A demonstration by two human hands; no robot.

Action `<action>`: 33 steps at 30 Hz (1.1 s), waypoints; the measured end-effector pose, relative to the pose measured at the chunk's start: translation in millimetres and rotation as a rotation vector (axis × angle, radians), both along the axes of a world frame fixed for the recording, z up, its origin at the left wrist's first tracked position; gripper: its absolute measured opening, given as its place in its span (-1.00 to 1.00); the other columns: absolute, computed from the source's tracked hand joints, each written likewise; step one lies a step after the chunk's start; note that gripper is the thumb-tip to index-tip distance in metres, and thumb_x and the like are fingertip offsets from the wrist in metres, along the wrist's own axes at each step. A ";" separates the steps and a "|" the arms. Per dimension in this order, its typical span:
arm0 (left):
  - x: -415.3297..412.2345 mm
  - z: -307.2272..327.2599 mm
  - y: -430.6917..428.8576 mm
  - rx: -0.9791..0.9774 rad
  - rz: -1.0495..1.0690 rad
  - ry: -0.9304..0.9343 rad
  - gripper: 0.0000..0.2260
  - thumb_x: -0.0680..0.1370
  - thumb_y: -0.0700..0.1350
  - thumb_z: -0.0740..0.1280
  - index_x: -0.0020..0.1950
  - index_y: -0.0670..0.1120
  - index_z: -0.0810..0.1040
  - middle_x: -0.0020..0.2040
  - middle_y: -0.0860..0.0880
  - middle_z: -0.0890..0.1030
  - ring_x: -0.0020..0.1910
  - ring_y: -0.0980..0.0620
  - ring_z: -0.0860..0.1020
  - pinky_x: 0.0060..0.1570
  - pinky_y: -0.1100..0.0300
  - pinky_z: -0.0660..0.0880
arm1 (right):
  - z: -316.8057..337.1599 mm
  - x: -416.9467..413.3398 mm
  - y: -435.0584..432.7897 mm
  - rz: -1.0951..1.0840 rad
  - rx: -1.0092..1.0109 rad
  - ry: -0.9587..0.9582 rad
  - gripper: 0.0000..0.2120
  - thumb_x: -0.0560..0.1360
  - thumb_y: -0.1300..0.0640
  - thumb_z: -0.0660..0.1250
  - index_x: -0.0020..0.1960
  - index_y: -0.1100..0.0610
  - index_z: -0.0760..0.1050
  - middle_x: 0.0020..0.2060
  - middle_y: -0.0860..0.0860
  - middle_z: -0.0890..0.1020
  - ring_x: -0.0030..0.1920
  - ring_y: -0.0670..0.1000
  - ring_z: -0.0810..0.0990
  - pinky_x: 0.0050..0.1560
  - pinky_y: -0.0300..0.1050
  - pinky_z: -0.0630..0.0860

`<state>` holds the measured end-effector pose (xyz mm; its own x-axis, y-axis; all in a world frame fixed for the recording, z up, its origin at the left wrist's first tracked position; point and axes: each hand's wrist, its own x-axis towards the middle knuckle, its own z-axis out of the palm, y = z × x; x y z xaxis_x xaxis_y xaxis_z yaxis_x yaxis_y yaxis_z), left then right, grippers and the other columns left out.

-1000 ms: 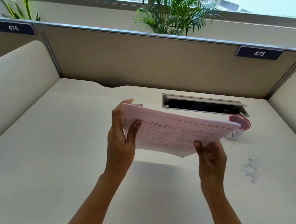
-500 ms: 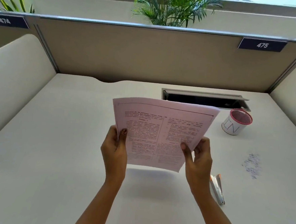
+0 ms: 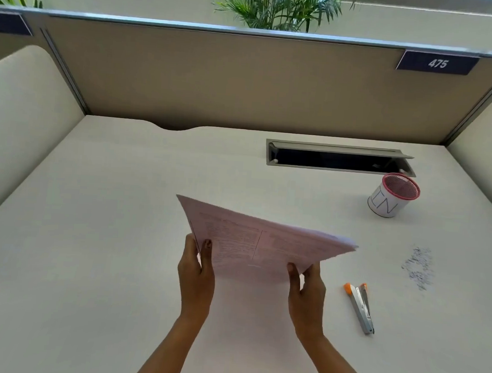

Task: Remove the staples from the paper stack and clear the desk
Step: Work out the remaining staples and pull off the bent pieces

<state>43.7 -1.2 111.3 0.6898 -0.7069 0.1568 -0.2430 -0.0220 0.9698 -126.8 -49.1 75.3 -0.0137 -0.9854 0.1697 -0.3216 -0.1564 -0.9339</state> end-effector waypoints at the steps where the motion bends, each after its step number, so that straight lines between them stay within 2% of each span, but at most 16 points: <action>1: 0.9 -3.1 0.4 0.018 -0.008 -0.012 -0.90 0.65 -0.15 0.13 0.08 -0.10 0.42 -0.15 0.01 0.53 -0.26 0.27 0.47 -0.29 0.45 0.39 | -1.9 0.1 -0.5 -0.001 0.005 0.014 -0.72 0.57 0.18 0.24 0.26 0.20 0.38 -0.15 -0.03 0.54 -0.22 -0.27 0.48 -0.18 -0.51 0.37; 4: 7.9 -12.1 -1.3 0.052 -0.016 -0.049 -0.90 0.65 -0.11 0.13 0.04 -0.07 0.43 -0.17 0.00 0.55 -0.24 0.14 0.51 -0.32 0.38 0.44 | 2.1 3.0 -4.1 -0.002 -0.027 0.024 -0.82 0.58 0.17 0.21 0.17 0.03 0.36 -0.16 -0.05 0.55 -0.20 -0.14 0.52 -0.18 -0.42 0.41; 6: 12.9 -14.4 -4.7 0.067 -0.022 -0.087 -0.89 0.65 -0.09 0.14 0.03 -0.05 0.45 -0.14 0.00 0.58 -0.19 0.09 0.58 -0.30 0.37 0.53 | 6.9 5.7 -9.3 -0.006 -0.038 0.026 -0.88 0.58 0.18 0.21 0.09 0.01 0.36 -0.13 0.00 0.59 -0.15 -0.07 0.56 -0.18 -0.38 0.45; 8: 18.0 -12.2 -10.4 0.083 -0.015 -0.121 -0.88 0.64 -0.09 0.13 0.04 -0.04 0.45 -0.11 0.05 0.58 -0.15 0.10 0.59 -0.27 0.44 0.54 | 10.3 10.3 -15.6 0.003 -0.022 0.014 -0.94 0.59 0.20 0.21 0.04 0.07 0.38 -0.07 0.03 0.61 -0.11 -0.09 0.58 -0.15 -0.46 0.49; 11: 24.7 -2.5 -21.4 0.067 0.002 -0.115 -0.85 0.63 -0.03 0.12 0.02 -0.04 0.44 -0.12 0.09 0.57 -0.18 0.08 0.58 -0.33 0.47 0.48 | 15.5 18.3 -25.7 0.022 -0.011 -0.008 -0.96 0.59 0.14 0.20 0.02 0.09 0.40 -0.04 -0.01 0.61 -0.09 -0.11 0.61 -0.14 -0.43 0.55; 14: 35.7 5.7 -37.7 0.064 -0.002 -0.039 -0.80 0.62 0.03 0.14 0.18 0.00 0.40 -0.06 0.13 0.59 -0.14 0.12 0.60 -0.32 0.45 0.51 | 20.4 29.8 -40.9 0.011 0.014 -0.043 -0.95 0.59 0.15 0.21 0.00 0.11 0.43 -0.08 -0.05 0.61 -0.13 -0.23 0.58 -0.22 -0.45 0.52; 16: 45.4 6.1 -50.0 0.067 -0.057 0.070 -0.74 0.62 0.01 0.18 0.30 0.03 0.31 0.04 0.15 0.58 -0.08 0.16 0.61 -0.26 0.40 0.55 | 23.6 39.0 -53.9 -0.006 0.031 -0.046 -0.94 0.60 0.14 0.22 0.00 0.10 0.45 -0.11 -0.07 0.61 -0.15 -0.23 0.57 -0.25 -0.44 0.52; 18: 57.3 3.0 -63.0 0.108 -0.103 0.080 -0.68 0.62 -0.04 0.21 0.36 -0.02 0.28 0.14 0.09 0.56 -0.02 0.09 0.60 -0.19 0.36 0.55 | 26.9 49.4 -69.8 -0.016 0.039 -0.048 -0.95 0.59 0.13 0.23 -0.01 0.08 0.46 -0.12 -0.08 0.61 -0.18 -0.20 0.59 -0.26 -0.43 0.51; 21: 78.0 -5.7 -83.9 0.167 -0.098 0.037 -0.67 0.61 -0.15 0.25 0.38 -0.08 0.34 0.18 0.04 0.53 0.07 -0.01 0.56 -0.04 0.26 0.52 | 29.9 66.6 -98.3 -0.021 0.075 -0.059 -0.95 0.58 0.13 0.25 0.00 0.09 0.47 -0.09 -0.07 0.62 -0.14 -0.14 0.61 -0.24 -0.43 0.53; 23: 94.9 -13.2 -99.7 0.158 -0.058 0.089 -0.65 0.58 -0.19 0.30 0.36 -0.09 0.41 0.18 0.01 0.58 0.12 -0.03 0.58 0.08 0.14 0.55 | 29.2 80.0 -120.5 -0.013 0.112 -0.070 -0.92 0.58 0.13 0.26 0.04 0.10 0.49 -0.06 -0.05 0.63 -0.11 -0.07 0.63 -0.23 -0.42 0.54; 24: 101.7 -14.4 -106.6 0.148 -0.038 0.139 -0.64 0.56 -0.21 0.33 0.36 -0.09 0.43 0.20 -0.01 0.59 0.13 -0.03 0.59 0.10 0.12 0.55 | 28.2 85.6 -130.3 -0.009 0.131 -0.078 -0.91 0.57 0.14 0.27 0.06 0.10 0.49 -0.05 -0.04 0.63 -0.10 -0.05 0.63 -0.22 -0.42 0.54; 27: 122.8 -18.2 -134.2 0.143 0.031 0.227 -0.60 0.53 -0.26 0.37 0.36 -0.09 0.47 0.22 -0.04 0.59 0.10 0.02 0.59 0.05 0.25 0.54 | 21.4 105.0 -162.7 0.003 0.165 -0.063 -0.85 0.57 0.17 0.28 0.12 0.14 0.50 0.02 -0.01 0.63 -0.04 -0.02 0.62 -0.15 -0.43 0.52; 31: 143.2 -24.3 -166.8 0.165 0.080 0.226 -0.61 0.49 -0.30 0.40 0.31 -0.10 0.53 0.19 -0.06 0.63 0.05 0.05 0.60 0.15 0.19 0.51 | 8.7 128.5 -200.5 -0.007 0.203 0.007 -0.81 0.57 0.23 0.26 0.17 0.21 0.50 0.10 0.07 0.63 0.01 0.01 0.59 0.03 -0.22 0.53; 33: 150.6 -29.0 -179.6 0.187 0.103 0.228 -0.62 0.49 -0.31 0.40 0.29 -0.10 0.55 0.19 -0.07 0.63 0.03 0.07 0.59 0.17 0.19 0.50 | 2.8 138.0 -216.8 -0.018 0.225 0.048 -0.79 0.57 0.27 0.24 0.18 0.22 0.51 0.11 0.10 0.63 -0.02 0.00 0.57 0.03 -0.21 0.51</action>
